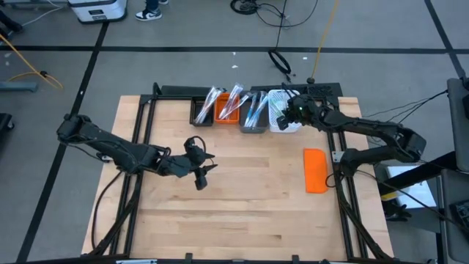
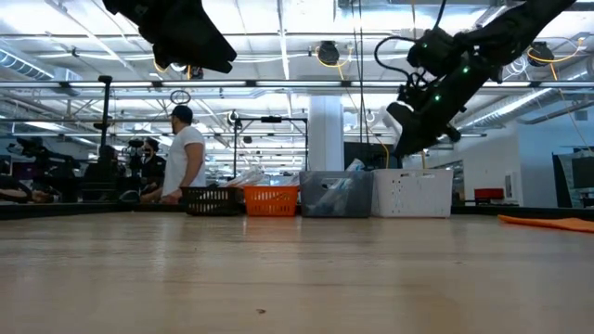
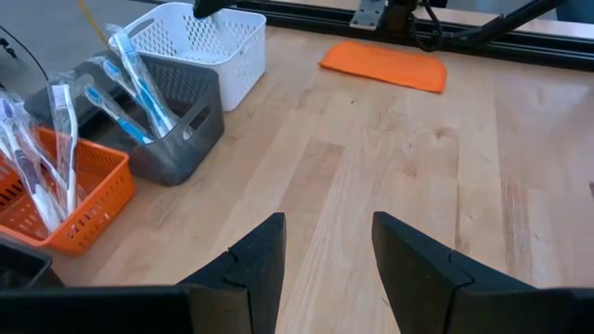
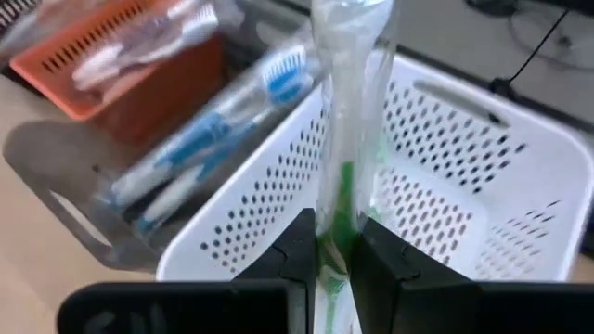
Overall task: Pick & Place Toothbrushes
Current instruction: Put the green toothbrush into the white bin
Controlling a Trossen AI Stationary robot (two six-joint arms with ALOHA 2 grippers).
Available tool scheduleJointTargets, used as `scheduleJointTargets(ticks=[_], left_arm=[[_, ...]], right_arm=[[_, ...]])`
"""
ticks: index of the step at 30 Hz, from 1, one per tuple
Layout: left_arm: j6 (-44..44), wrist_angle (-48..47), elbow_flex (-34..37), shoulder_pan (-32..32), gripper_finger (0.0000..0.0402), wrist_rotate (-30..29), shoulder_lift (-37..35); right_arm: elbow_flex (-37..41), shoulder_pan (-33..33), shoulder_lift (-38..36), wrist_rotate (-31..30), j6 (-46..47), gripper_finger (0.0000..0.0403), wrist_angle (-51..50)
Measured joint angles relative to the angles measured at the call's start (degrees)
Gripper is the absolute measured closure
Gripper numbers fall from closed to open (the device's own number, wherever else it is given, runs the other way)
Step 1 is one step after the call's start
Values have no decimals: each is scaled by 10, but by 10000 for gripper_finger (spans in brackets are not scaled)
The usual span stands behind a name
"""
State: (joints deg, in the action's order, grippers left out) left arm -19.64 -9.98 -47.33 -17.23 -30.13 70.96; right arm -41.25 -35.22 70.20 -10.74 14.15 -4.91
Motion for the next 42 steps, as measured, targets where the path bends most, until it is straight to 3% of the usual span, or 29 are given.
scheduleJointTargets(ticks=[12,29,42], left_arm=[[-1,0,0,0,240,0,0],[-1,0,0,0,240,0,0],[-1,0,0,0,240,0,0]], right_arm=[[0,-8,27,35,2,372,-1],[0,-9,27,29,-3,372,-22],[0,-46,28,19,-13,372,-38]])
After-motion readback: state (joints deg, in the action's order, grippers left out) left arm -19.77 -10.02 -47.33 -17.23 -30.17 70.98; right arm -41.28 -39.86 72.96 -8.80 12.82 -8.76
